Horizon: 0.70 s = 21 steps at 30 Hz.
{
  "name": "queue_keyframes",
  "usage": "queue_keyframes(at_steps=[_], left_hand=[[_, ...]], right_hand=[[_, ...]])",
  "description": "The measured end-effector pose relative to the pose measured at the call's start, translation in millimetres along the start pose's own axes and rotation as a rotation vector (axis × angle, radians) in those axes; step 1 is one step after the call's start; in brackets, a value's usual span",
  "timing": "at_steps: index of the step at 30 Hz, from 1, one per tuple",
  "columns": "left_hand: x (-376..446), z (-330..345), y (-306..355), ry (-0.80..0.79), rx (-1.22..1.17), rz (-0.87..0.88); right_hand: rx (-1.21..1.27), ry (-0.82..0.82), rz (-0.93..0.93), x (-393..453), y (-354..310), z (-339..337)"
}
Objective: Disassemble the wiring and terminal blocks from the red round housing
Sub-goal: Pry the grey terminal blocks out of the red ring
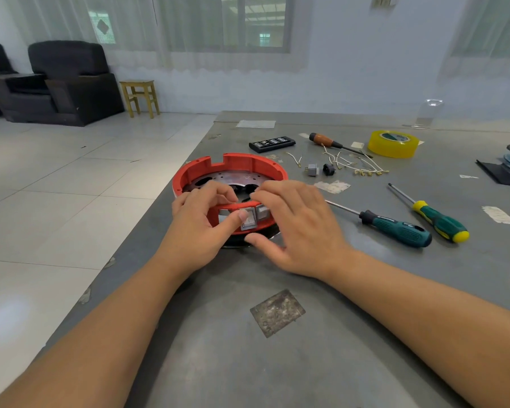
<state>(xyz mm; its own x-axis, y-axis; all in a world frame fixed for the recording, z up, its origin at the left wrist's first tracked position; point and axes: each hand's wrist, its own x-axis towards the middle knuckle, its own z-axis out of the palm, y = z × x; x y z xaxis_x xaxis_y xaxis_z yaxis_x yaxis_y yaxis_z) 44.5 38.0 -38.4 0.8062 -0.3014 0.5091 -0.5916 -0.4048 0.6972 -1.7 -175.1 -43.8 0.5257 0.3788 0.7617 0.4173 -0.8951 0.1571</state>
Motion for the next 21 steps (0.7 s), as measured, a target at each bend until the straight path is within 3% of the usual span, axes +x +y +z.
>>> queue_keyframes(at_steps=[6, 18, 21], left_hand=[[3.4, -1.8, -0.6, -0.032, -0.079, 0.007], [6.3, -0.5, -7.7, -0.042, 0.084, 0.091], [3.1, -0.4, -5.4, -0.009, 0.094, 0.128]], right_hand=[[0.082, -0.014, -0.116, 15.8, 3.0, 21.4], [0.342, 0.024, 0.008, 8.6, 4.9, 6.8], [0.463, 0.047, 0.125, 5.4, 4.5, -2.4]])
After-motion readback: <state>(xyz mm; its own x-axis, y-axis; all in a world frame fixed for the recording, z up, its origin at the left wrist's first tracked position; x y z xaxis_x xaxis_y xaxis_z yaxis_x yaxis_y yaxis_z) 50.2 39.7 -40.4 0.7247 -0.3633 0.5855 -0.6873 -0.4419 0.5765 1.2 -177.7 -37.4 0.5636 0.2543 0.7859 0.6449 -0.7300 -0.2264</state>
